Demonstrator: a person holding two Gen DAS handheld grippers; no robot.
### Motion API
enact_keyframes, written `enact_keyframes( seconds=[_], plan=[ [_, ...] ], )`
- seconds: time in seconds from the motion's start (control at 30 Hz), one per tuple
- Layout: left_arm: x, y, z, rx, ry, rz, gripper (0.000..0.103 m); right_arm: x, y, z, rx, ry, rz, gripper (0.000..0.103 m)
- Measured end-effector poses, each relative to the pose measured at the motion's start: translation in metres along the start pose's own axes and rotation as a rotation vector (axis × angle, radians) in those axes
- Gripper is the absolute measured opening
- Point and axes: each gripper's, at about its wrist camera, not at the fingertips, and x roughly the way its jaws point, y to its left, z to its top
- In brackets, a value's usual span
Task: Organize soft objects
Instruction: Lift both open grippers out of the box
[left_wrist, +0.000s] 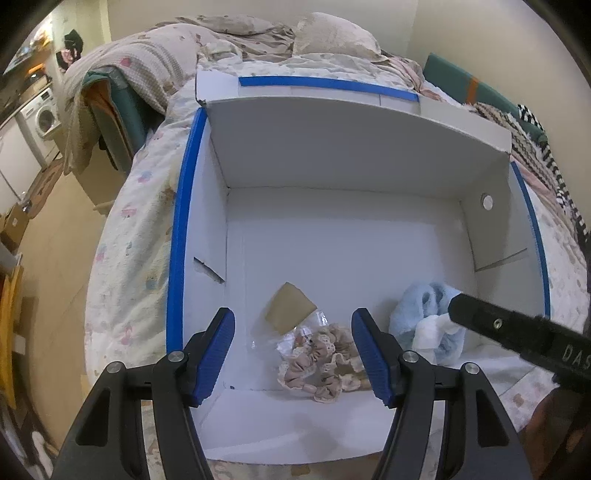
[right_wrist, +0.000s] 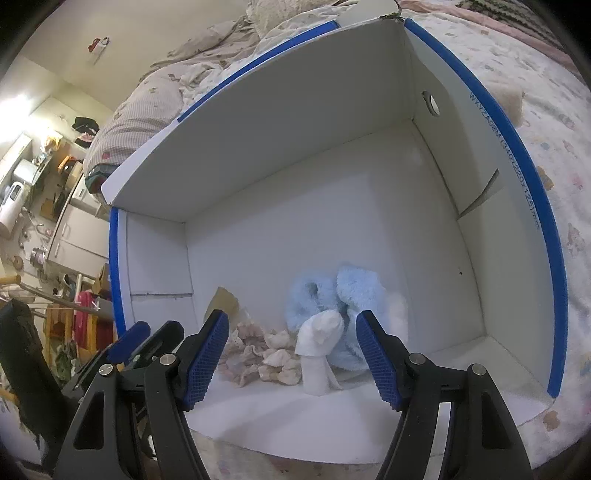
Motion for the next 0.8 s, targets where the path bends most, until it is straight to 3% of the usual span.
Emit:
enact_keyframes(
  seconds=[0.37,0.8],
  plan=[
    [-0.030,0.002,-0.007,-0.005,-0.063,0.015,0.063,-0.009,0.002,-0.021,0.026,-0.009,0.023,0.075],
    [-0.067,0.019,-0.035,-0.034,-0.093,-0.003,0.063,-0.043,0.004,-0.046,0.012,-0.089,0.006,0.075]
  ],
)
